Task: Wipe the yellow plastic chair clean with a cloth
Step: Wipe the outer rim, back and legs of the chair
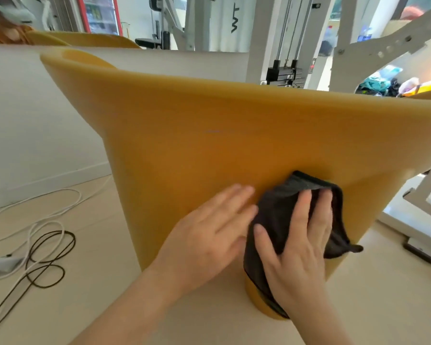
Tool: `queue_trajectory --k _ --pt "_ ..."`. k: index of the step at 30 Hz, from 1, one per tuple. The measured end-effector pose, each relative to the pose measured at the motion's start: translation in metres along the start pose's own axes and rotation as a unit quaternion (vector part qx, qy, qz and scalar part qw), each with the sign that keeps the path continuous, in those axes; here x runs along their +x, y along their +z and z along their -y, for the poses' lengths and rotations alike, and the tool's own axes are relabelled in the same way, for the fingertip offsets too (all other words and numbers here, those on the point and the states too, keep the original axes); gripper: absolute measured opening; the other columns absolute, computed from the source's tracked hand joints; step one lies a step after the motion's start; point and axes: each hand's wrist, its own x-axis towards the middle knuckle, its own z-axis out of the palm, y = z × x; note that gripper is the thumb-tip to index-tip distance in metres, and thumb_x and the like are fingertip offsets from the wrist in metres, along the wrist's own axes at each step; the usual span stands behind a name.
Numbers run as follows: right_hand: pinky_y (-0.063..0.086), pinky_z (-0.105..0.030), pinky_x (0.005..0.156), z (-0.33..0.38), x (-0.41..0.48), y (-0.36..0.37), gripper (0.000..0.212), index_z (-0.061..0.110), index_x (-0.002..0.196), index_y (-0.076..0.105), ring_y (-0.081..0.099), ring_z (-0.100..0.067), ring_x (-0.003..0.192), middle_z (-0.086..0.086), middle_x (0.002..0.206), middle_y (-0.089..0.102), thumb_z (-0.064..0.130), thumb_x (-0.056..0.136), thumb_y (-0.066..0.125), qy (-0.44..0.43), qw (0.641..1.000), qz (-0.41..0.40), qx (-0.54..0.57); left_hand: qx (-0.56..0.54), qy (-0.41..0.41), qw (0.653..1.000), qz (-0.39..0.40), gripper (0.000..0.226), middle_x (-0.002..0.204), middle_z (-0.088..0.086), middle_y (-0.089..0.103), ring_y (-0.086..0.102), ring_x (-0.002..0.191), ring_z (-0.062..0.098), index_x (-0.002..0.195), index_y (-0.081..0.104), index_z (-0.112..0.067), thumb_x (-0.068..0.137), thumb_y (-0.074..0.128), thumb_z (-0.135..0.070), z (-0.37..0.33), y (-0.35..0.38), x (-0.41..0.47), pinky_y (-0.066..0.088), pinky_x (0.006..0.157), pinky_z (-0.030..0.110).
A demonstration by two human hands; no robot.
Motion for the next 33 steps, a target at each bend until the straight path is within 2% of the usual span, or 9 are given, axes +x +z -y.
queue_trajectory --k 3,6,11,16,20,24,28,31,33 --pt "0.010 -0.050 0.116 0.002 -0.003 0.025 0.093 0.018 0.150 0.007 0.009 -0.040 0.143 -0.014 0.158 0.005 0.018 0.083 0.071 -0.005 0.998 -0.028 -0.058 -0.037 -0.133 0.986 -0.090 0.042 0.140 0.014 0.049 0.049 0.127 0.029 0.126 0.060 -0.007 0.085 0.061 0.000 0.016 -0.028 -0.025 0.041 0.107 0.031" --pt "0.008 -0.044 0.120 0.002 0.003 0.017 0.068 0.020 0.149 0.014 0.010 -0.033 0.145 -0.006 0.158 0.010 0.003 0.091 0.044 -0.081 0.994 -0.059 -0.052 -0.030 -0.132 0.977 -0.165 0.044 0.138 0.013 0.048 0.051 0.122 0.030 0.126 0.056 -0.010 0.083 0.060 0.000 0.023 -0.059 -0.023 0.041 0.105 0.031" --pt "0.011 -0.043 0.121 0.034 0.068 -0.044 0.056 0.015 0.147 0.031 0.016 -0.027 0.147 -0.008 0.153 0.029 0.004 0.092 0.036 -0.226 0.965 -0.098 -0.087 -0.046 -0.162 0.962 -0.217 0.044 0.137 0.013 0.046 0.047 0.124 0.027 0.129 0.055 -0.011 0.085 0.059 -0.006 0.044 -0.089 0.020 0.035 0.107 0.026" --pt "0.028 -0.053 0.105 0.102 0.121 -0.070 0.063 0.019 0.148 0.036 0.041 -0.036 0.133 -0.007 0.153 0.038 0.027 0.086 0.045 -0.322 0.914 0.008 -0.247 -0.129 -0.188 0.942 -0.247 0.040 0.130 0.011 0.050 0.050 0.120 0.025 0.124 0.058 -0.010 0.084 0.060 -0.004 0.036 -0.083 0.017 0.048 0.093 0.046" --pt "0.037 -0.054 0.091 0.157 0.134 -0.036 0.056 0.012 0.148 0.031 0.048 -0.039 0.122 -0.014 0.150 0.039 0.027 0.094 0.030 -0.389 0.864 0.070 -0.310 -0.220 -0.237 0.903 -0.285 0.051 0.129 0.000 0.050 0.052 0.119 0.025 0.127 0.051 -0.017 0.080 0.064 -0.003 0.024 -0.079 -0.001 0.054 0.085 0.038" --pt "0.037 -0.053 0.096 0.213 0.137 0.010 0.057 0.011 0.146 0.036 0.046 -0.038 0.123 -0.014 0.148 0.040 0.021 0.092 0.023 -0.413 0.845 0.075 -0.332 -0.343 -0.326 0.830 -0.295 0.067 0.130 -0.022 0.050 0.049 0.125 0.012 0.141 0.037 -0.029 0.081 0.061 -0.010 0.028 -0.080 -0.011 0.054 0.088 0.029" --pt "0.031 -0.057 0.103 0.197 0.147 -0.011 0.058 0.014 0.145 0.039 0.037 -0.038 0.134 -0.013 0.154 0.033 0.018 0.090 0.021 -0.480 0.814 0.128 -0.301 -0.276 -0.340 0.862 -0.256 0.072 0.143 -0.021 0.039 0.042 0.133 0.011 0.145 0.030 -0.037 0.083 0.063 -0.023 0.037 -0.079 -0.024 0.048 0.100 0.041" --pt "0.036 -0.059 0.103 0.144 0.147 -0.039 0.047 0.010 0.140 0.049 0.040 -0.040 0.136 -0.012 0.151 0.041 0.010 0.099 0.027 -0.528 0.795 0.106 -0.279 -0.186 -0.316 0.911 -0.188 0.070 0.153 -0.012 0.028 0.028 0.140 0.006 0.146 0.028 -0.039 0.085 0.064 -0.042 0.040 -0.064 -0.027 0.030 0.113 0.029" --pt "0.038 -0.062 0.102 0.120 0.143 -0.049 0.043 0.006 0.139 0.050 0.041 -0.042 0.135 -0.013 0.149 0.043 0.012 0.106 0.024 -0.544 0.793 0.078 -0.264 -0.208 -0.377 0.887 -0.164 0.068 0.152 -0.013 0.029 0.029 0.139 0.005 0.143 0.032 -0.040 0.083 0.066 -0.044 0.049 -0.050 -0.038 0.029 0.114 0.030"
